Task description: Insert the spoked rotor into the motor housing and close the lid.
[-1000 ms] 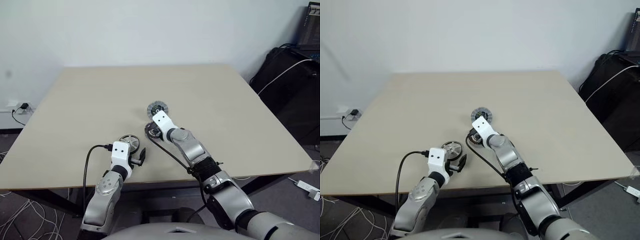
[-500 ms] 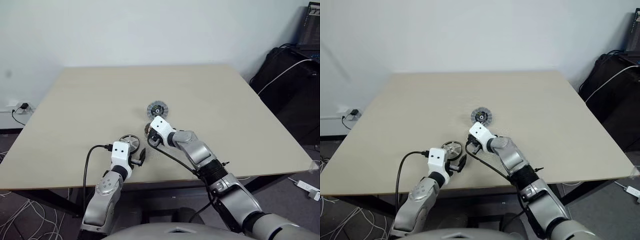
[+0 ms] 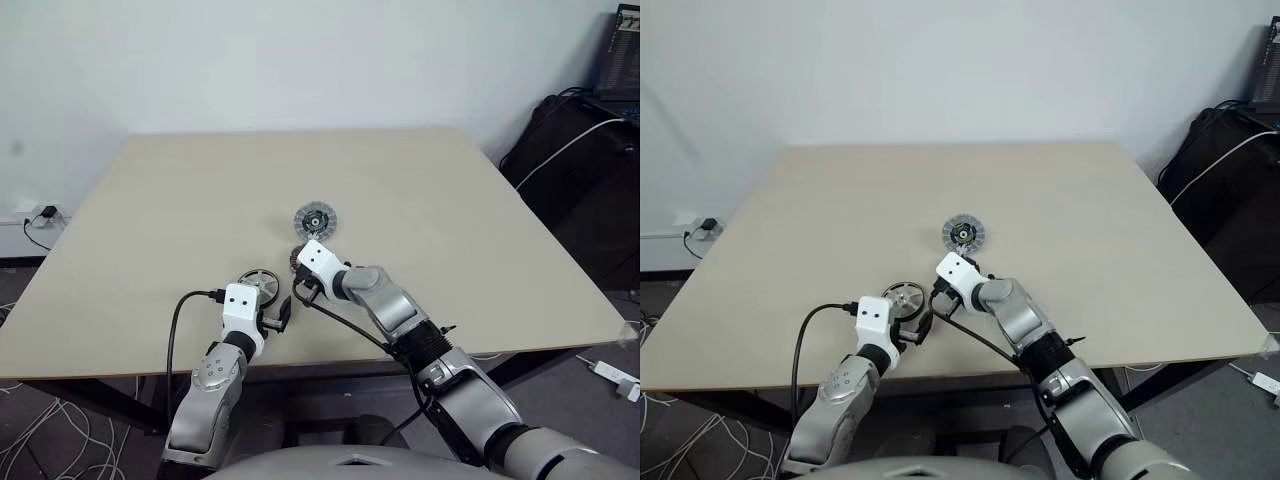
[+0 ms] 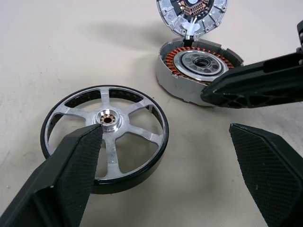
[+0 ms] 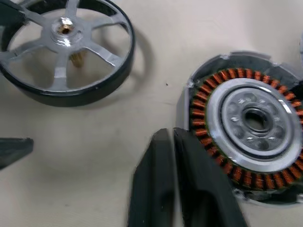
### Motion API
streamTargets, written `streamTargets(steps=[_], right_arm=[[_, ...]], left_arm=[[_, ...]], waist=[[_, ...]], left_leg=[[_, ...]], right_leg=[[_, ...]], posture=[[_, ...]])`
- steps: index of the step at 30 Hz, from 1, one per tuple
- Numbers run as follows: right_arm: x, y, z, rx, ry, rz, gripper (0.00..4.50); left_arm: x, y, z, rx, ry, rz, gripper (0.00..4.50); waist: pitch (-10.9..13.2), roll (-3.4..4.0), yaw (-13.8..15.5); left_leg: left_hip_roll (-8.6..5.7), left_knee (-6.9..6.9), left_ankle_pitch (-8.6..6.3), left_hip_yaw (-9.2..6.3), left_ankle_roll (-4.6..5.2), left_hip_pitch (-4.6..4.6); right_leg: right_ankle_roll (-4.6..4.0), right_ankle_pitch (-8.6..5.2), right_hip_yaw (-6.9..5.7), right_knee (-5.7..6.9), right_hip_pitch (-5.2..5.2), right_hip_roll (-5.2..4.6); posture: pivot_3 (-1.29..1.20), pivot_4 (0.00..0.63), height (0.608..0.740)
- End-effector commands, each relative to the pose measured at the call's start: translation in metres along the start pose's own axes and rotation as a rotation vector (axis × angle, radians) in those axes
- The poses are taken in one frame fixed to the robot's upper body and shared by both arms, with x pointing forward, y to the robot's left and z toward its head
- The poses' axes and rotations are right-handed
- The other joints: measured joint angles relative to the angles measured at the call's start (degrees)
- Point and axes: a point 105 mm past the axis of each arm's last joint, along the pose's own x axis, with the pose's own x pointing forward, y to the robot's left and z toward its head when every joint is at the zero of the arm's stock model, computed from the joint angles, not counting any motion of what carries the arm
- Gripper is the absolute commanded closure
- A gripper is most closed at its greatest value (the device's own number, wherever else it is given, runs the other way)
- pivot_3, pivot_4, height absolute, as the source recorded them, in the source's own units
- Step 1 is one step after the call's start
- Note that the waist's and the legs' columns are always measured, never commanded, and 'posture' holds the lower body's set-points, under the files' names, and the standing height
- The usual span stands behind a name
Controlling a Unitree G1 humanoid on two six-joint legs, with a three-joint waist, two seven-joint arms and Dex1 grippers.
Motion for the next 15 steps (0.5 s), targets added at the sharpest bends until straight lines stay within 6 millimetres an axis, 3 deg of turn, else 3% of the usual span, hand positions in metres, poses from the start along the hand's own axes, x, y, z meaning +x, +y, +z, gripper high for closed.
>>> streamTargets(steps=[1, 2, 15], right_arm=[[-0.003, -0.007, 0.017, -0.033, -0.059, -0.03, 3.19], [-0.003, -0.007, 0.017, -0.035, -0.062, -0.033, 2.91], [-0.007, -0.007, 0.031, -0.026, -0.141, -0.015, 2.91]], left_arm=[[0.001, -0.001, 0.012, -0.003, -0.054, 0.001, 0.0], [0.001, -0.001, 0.012, -0.003, -0.054, 0.001, 0.0], [0.001, -0.002, 0.011, -0.007, -0.053, -0.002, 0.0]], waist=[[0.0, -0.01, 0.06], [0.01, -0.01, 0.11], [0.01, -0.02, 0.07]], left_leg=[[0.0, 0.0, 0.0, 0.0, 0.0, 0.0], [0.0, 0.0, 0.0, 0.0, 0.0, 0.0], [-0.01, 0.03, 0.0, 0.0, 0.0, -0.01]], right_leg=[[0.0, 0.0, 0.0, 0.01, 0.0, 0.0], [0.0, 0.0, -0.02, 0.01, 0.01, -0.01], [0.06, 0.04, -0.03, 0.0, 0.02, -0.03]], posture=[[0.0, 0.0, 0.74], [0.0, 0.0, 0.74], [0.0, 0.0, 0.74]])
